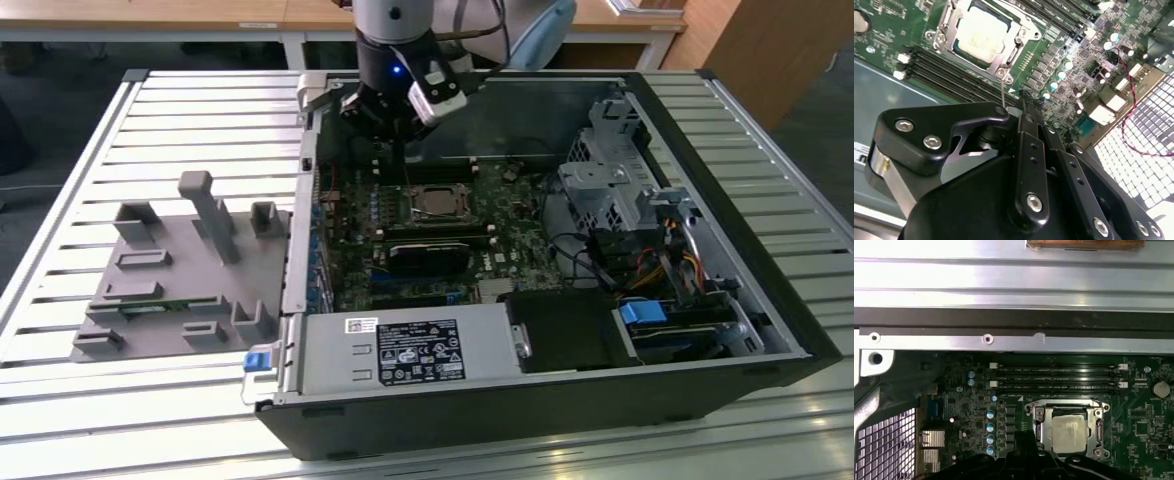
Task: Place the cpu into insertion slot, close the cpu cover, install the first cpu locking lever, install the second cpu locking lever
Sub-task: 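Install the first cpu locking lever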
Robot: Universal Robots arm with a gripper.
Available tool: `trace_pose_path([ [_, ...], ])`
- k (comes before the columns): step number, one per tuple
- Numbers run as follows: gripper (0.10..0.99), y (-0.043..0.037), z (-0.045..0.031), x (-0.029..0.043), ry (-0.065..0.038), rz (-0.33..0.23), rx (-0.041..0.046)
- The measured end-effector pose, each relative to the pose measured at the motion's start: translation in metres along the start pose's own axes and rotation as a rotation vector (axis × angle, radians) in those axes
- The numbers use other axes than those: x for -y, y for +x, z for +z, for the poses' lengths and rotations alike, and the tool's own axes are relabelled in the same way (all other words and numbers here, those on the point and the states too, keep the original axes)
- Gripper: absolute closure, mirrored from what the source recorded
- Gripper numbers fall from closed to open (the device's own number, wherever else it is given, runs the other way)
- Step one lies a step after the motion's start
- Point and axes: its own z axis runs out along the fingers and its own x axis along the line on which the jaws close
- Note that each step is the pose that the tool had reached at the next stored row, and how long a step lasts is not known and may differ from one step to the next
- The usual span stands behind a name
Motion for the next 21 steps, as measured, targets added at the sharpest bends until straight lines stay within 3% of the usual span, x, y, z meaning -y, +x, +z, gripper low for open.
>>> trace_pose_path([
  [5,0.980,0.0043,0.0052,-0.0005,0.000,-0.002,-0.0001],
  [15,0.980,0.0053,0.0093,-0.0138,0.000,-0.002,-0.0001],
  [21,0.980,0.0002,0.0103,-0.0153,0.000,-0.002,-0.0017],
])
